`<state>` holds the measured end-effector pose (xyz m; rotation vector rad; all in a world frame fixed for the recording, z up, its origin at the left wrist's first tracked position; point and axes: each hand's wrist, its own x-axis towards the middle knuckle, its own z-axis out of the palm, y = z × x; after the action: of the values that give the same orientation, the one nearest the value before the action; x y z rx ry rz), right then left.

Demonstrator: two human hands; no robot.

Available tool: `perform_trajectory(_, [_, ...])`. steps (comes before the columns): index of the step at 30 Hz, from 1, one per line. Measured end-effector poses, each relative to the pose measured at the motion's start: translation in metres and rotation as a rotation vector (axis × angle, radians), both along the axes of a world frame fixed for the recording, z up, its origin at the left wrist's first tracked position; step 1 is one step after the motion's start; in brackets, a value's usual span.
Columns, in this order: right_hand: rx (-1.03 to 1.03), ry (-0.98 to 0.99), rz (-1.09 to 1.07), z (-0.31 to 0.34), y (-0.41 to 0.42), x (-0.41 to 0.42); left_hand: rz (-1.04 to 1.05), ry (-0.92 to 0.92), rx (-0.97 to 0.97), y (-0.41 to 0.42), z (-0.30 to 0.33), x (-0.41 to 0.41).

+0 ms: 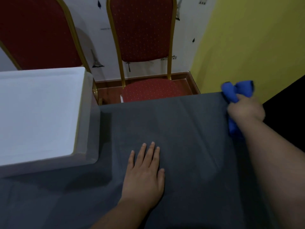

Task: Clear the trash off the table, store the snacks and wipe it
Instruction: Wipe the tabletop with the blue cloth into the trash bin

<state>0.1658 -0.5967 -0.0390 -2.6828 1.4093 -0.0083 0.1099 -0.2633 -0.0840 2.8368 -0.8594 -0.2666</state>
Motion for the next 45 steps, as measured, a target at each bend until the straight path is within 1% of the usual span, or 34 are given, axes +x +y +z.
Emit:
perform_trajectory(3, [-0.02, -0.002, 0.318, -0.004, 0.064, 0.036, 0.015, -0.008, 0.009, 0.0, -0.002, 0.001])
perform_trajectory(5, [0.04, -0.013, 0.521, -0.005, 0.117, 0.042, 0.018, -0.011, 0.013, 0.001, -0.002, -0.001])
perform_trajectory(8, [0.078, -0.06, 0.782, -0.013, 0.184, 0.016, 0.008, 0.013, 0.019, -0.001, -0.001, -0.001])
perform_trajectory(10, [0.086, -0.097, 0.854, -0.016, 0.192, -0.012, 0.017, -0.005, 0.011, -0.003, -0.003, 0.0])
perform_trajectory(11, [0.098, -0.113, 0.844, -0.015, 0.187, -0.025, 0.027, -0.011, -0.001, -0.002, -0.001, -0.001])
perform_trajectory(12, [0.11, -0.121, 0.807, -0.015, 0.177, -0.039, 0.024, 0.022, 0.005, -0.002, 0.003, -0.001])
perform_trajectory(14, [0.086, -0.115, 0.69, -0.009, 0.156, -0.07, 0.007, 0.083, 0.034, 0.001, 0.009, -0.006])
perform_trajectory(16, [0.048, -0.086, 0.534, -0.003, 0.127, -0.099, 0.014, 0.068, 0.007, 0.006, 0.007, -0.013])
perform_trajectory(18, [0.019, -0.018, 0.339, 0.002, 0.098, -0.116, 0.022, 0.083, 0.038, 0.025, 0.007, -0.023])
perform_trajectory(19, [0.005, 0.014, 0.244, 0.005, 0.086, -0.118, 0.036, 0.08, 0.07, 0.041, 0.006, -0.027])
perform_trajectory(21, [0.011, 0.057, 0.083, 0.008, 0.07, -0.113, 0.084, 0.049, 0.05, 0.08, 0.002, -0.036])
perform_trajectory(23, [0.023, 0.055, -0.006, 0.009, 0.071, -0.096, 0.119, 0.043, 0.048, 0.113, -0.002, -0.04])
perform_trajectory(24, [0.021, 0.038, -0.009, 0.01, 0.077, -0.083, 0.14, 0.058, 0.039, 0.124, -0.002, -0.042])
perform_trajectory(26, [0.039, 0.009, 0.059, 0.009, 0.101, -0.049, 0.169, 0.048, 0.021, 0.132, 0.0, -0.043])
perform_trajectory(28, [0.074, 0.009, 0.196, 0.007, 0.139, -0.011, 0.182, 0.038, 0.008, 0.131, -0.001, -0.045])
perform_trajectory(31, [0.085, 0.012, 0.465, 0.001, 0.208, 0.032, 0.196, 0.014, -0.024, 0.131, -0.003, -0.044])
perform_trajectory(33, [0.078, -0.014, 0.616, -0.003, 0.25, 0.039, 0.197, -0.01, -0.035, 0.133, -0.006, -0.045])
perform_trajectory(36, [0.084, -0.035, 0.779, -0.009, 0.29, 0.021, 0.191, -0.028, -0.037, 0.132, -0.006, -0.044])
perform_trajectory(39, [0.133, -0.057, 0.845, -0.013, 0.295, -0.022, 0.199, -0.047, -0.013, 0.131, -0.007, -0.044])
perform_trajectory(42, [0.147, -0.098, 0.856, -0.013, 0.271, -0.078, 0.203, -0.034, -0.016, 0.129, -0.001, -0.045])
perform_trajectory(45, [0.068, -0.076, 0.648, -0.005, 0.224, -0.128, 0.199, -0.006, 0.005, 0.128, 0.004, -0.044])
